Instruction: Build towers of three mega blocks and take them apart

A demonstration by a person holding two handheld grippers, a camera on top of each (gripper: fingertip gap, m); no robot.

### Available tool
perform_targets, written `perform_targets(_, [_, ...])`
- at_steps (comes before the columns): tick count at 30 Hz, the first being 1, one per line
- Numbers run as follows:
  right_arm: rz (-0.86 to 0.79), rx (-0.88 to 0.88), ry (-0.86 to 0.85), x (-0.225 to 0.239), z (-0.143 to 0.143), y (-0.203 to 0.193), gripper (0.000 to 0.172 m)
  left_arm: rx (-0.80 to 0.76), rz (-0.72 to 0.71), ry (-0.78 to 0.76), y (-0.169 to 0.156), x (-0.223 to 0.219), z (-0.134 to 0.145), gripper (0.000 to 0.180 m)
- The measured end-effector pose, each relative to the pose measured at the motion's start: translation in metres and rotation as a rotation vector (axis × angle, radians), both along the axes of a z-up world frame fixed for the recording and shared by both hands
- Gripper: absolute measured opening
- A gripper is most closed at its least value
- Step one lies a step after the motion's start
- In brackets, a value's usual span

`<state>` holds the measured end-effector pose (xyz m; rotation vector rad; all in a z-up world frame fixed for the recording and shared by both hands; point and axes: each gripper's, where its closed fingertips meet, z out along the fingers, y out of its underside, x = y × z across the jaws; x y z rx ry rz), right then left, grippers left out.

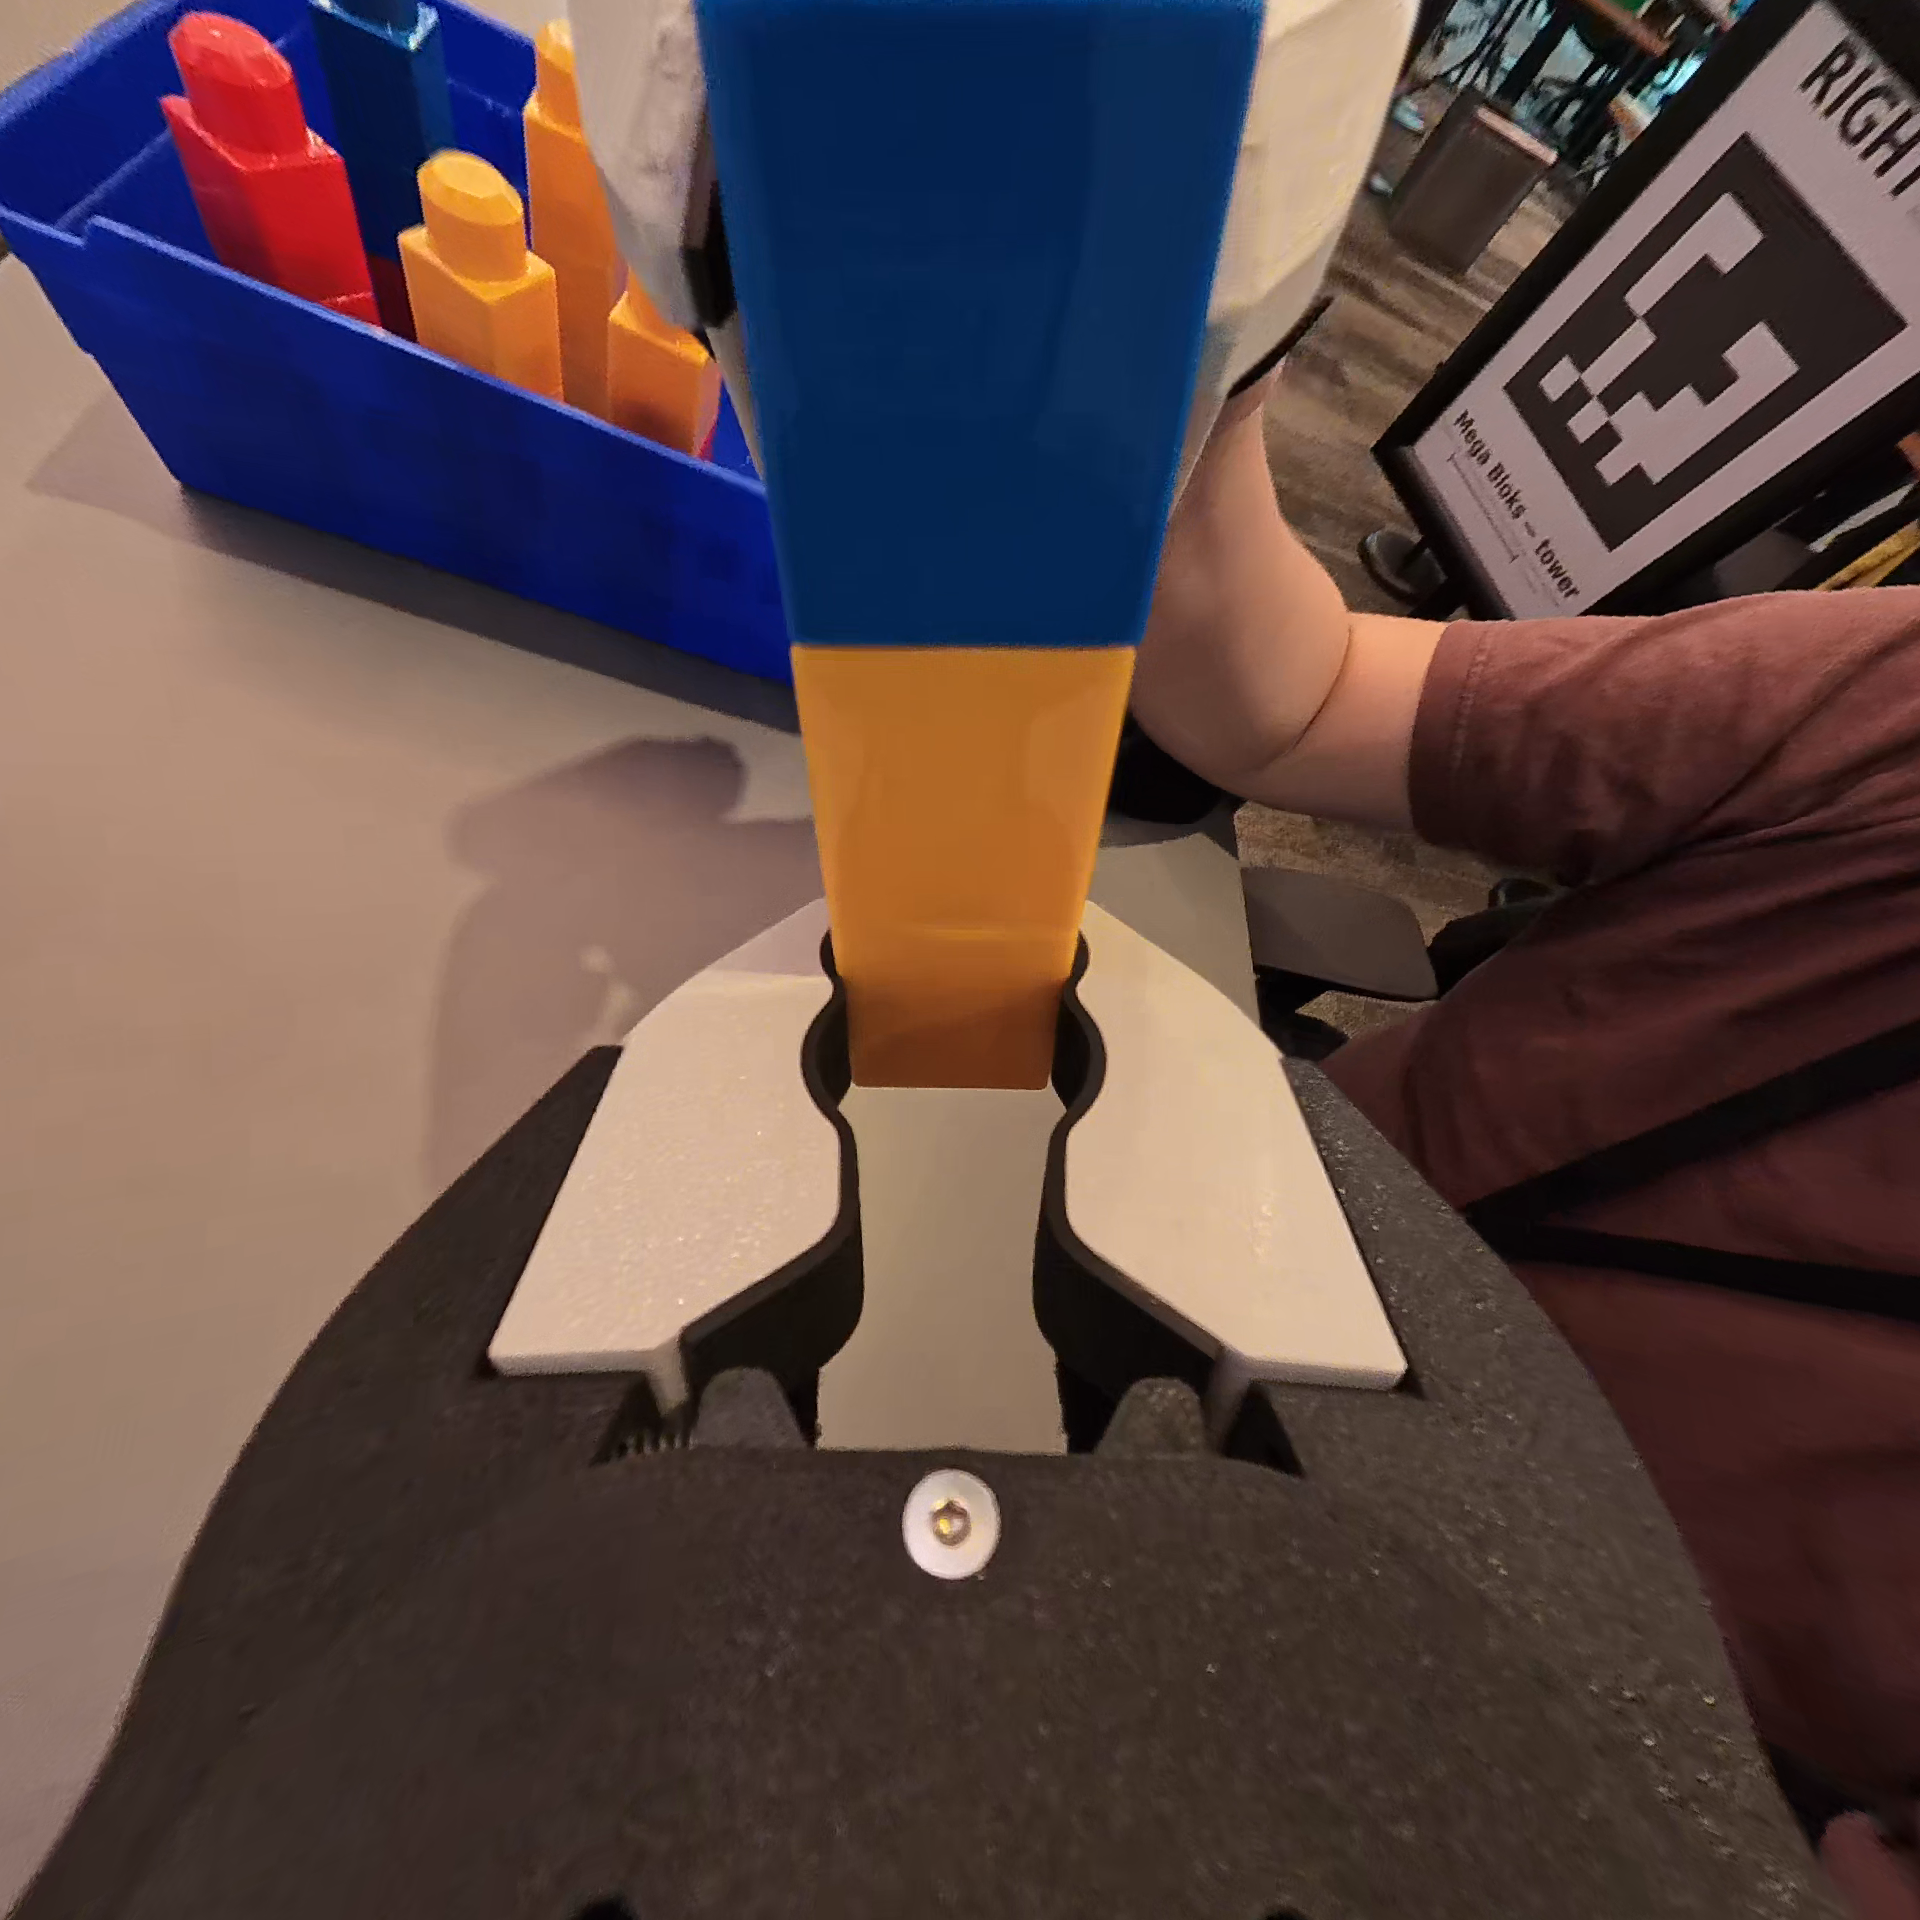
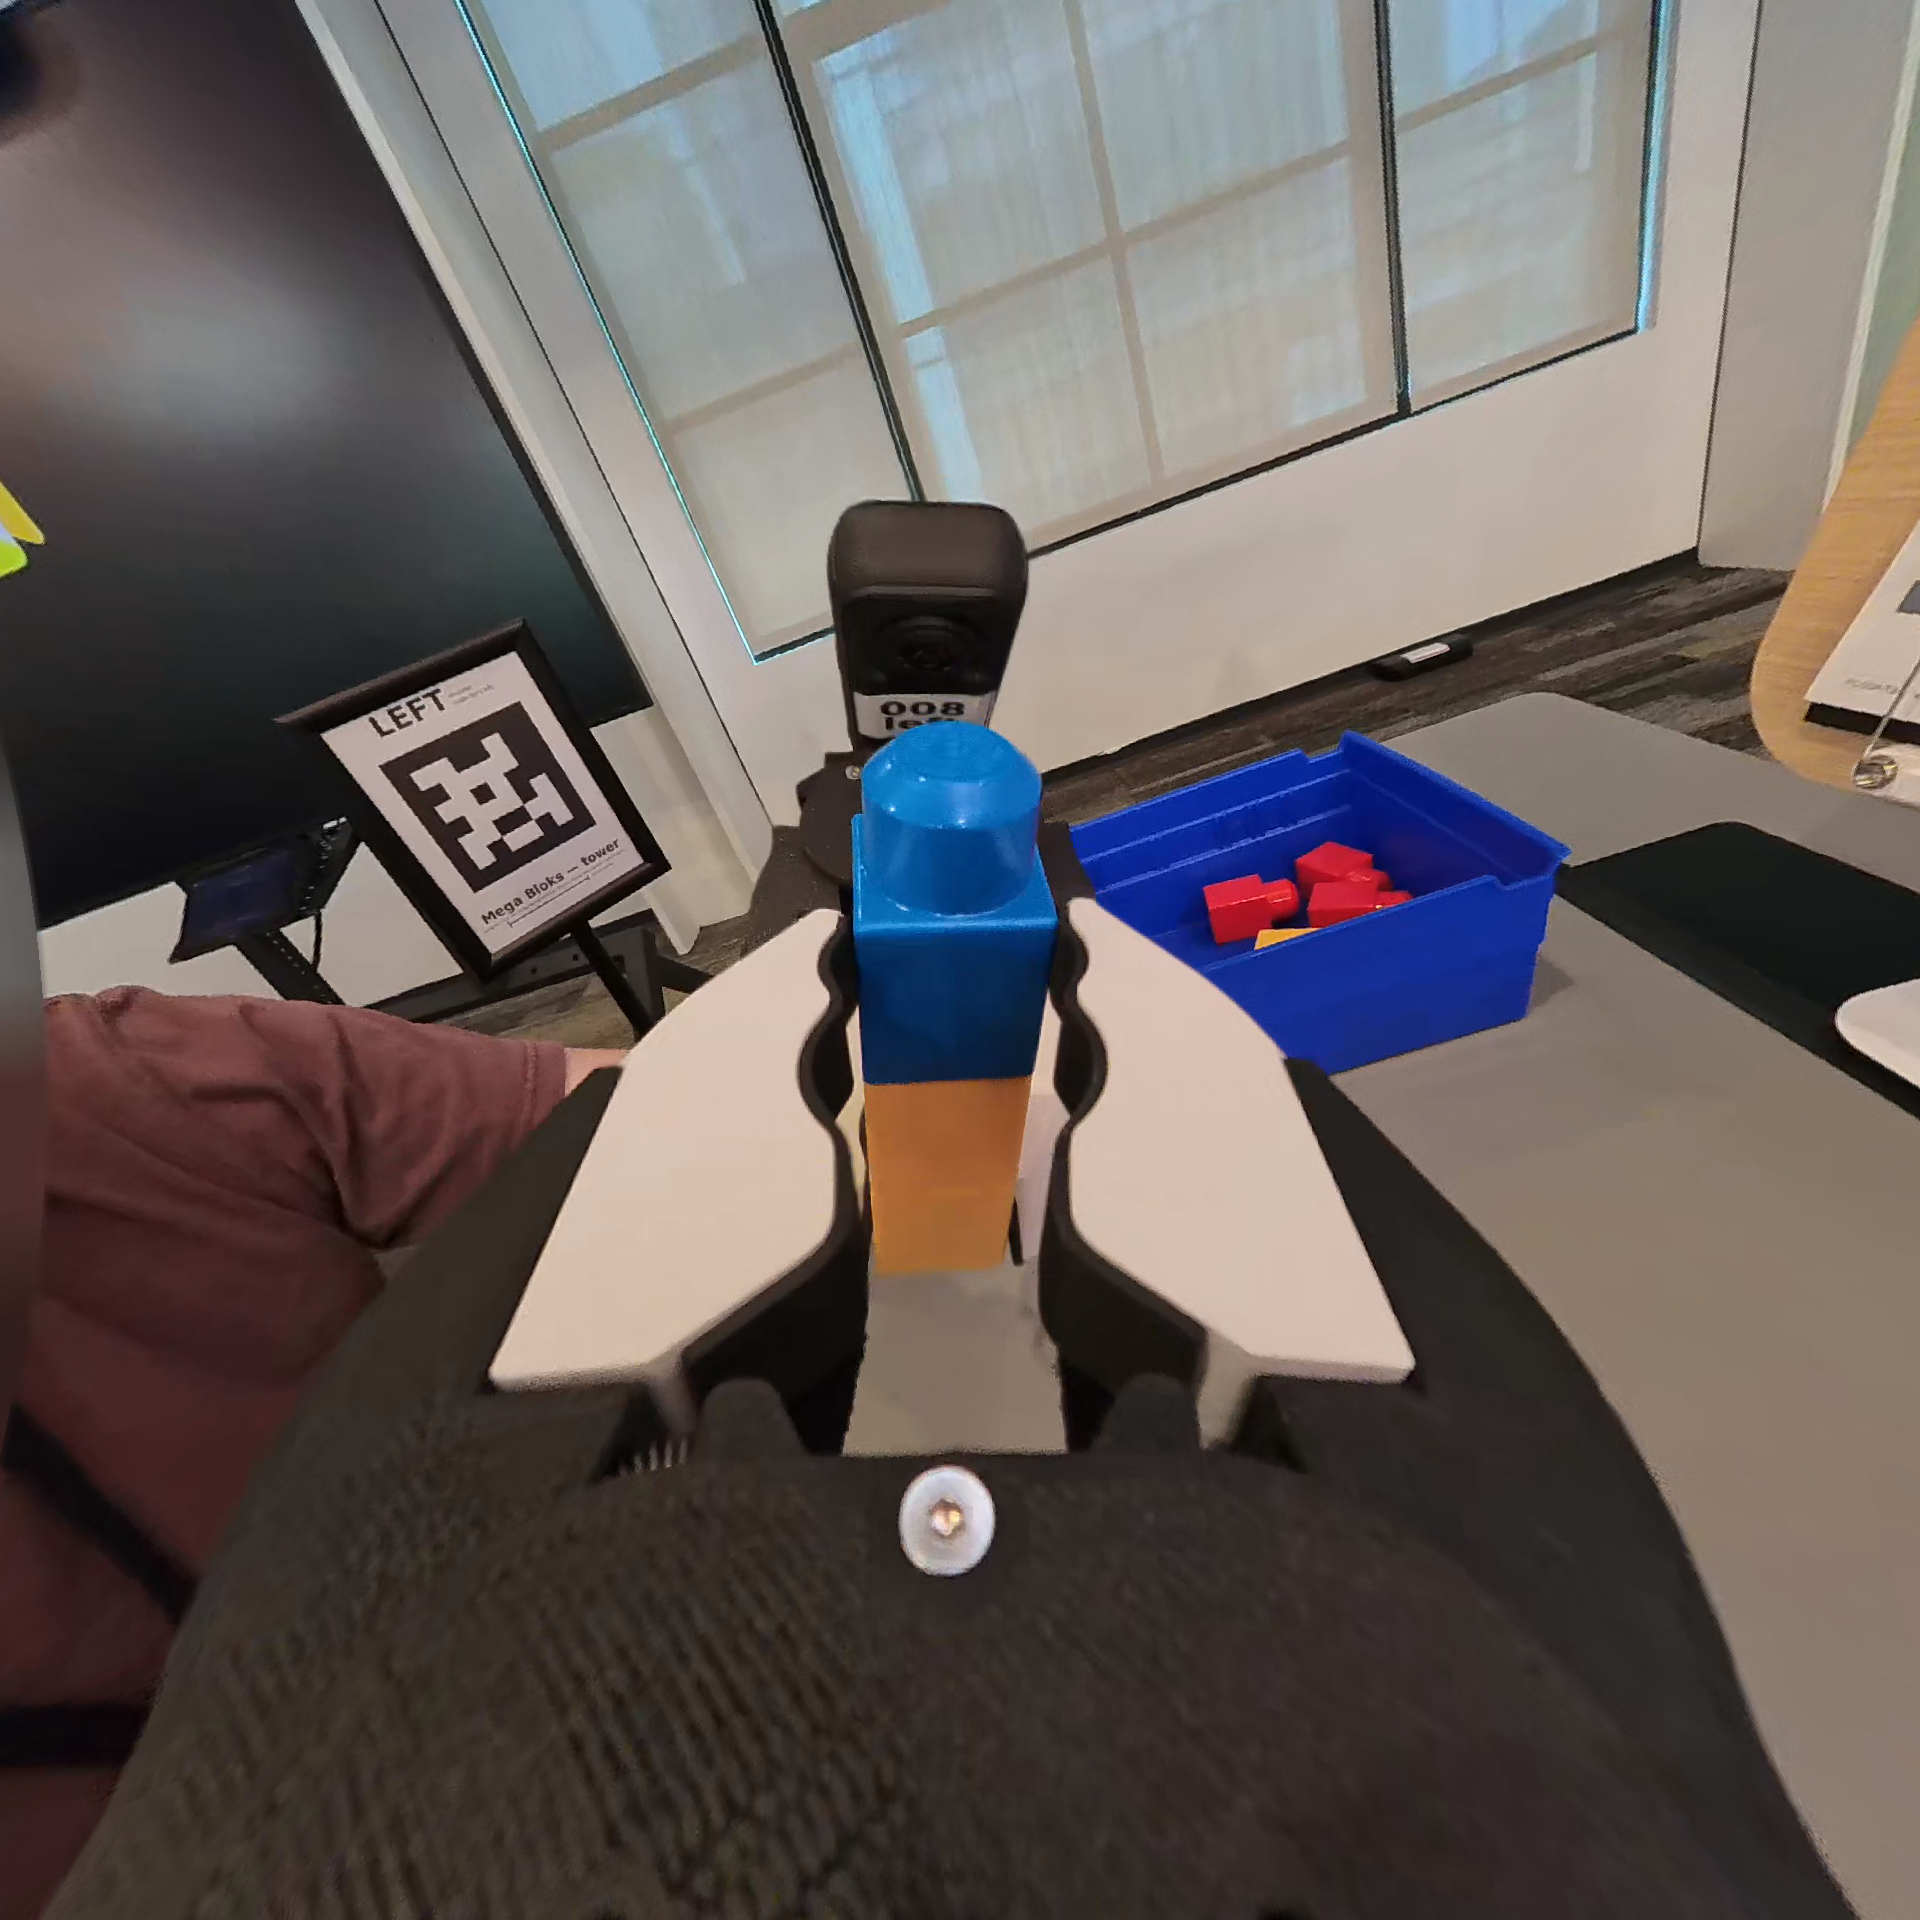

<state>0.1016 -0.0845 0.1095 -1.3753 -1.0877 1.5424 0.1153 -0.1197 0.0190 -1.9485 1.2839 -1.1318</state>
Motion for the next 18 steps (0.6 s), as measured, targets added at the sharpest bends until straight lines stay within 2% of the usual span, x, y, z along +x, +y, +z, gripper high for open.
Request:
perform_targets(6, [-0.001, 0.021, -0.017, -0.001, -0.002, 0.0, 0.037, -0.003, -0.01, 0.014, 0.0, -0.001, -0.003, 0.035])
perform_targets(9, [-0.028, 0.067, 0.005, -0.001, 0.003, 0.001, 0.039, 0.029, 0.014, -0.048, 0.003, 0.002, 0.009, 0.036])
perform_targets(10, [-0.027, 0.072, -0.006, -0.002, 0.001, 0.0, 0.057, 0.036, 0.021, -0.089, 0.004, 0.003, 0.016, 0.036])
perform_targets(11, [-0.003, 0.073, -0.016, -0.004, -0.001, -0.003, 0.065, 0.035, 0.027, -0.118, 0.004, 0.002, 0.021, 0.036])
perform_targets(13, [0.054, 0.056, -0.031, -0.008, -0.006, -0.011, 0.062, 0.026, 0.057, -0.136, 0.008, -0.002, 0.025, 0.036])
perform_targets(18, [0.064, -0.009, -0.052, -0.016, -0.017, -0.006, 0.062, -0.037, 0.076, -0.209, 0.01, -0.006, 0.035, 0.036])
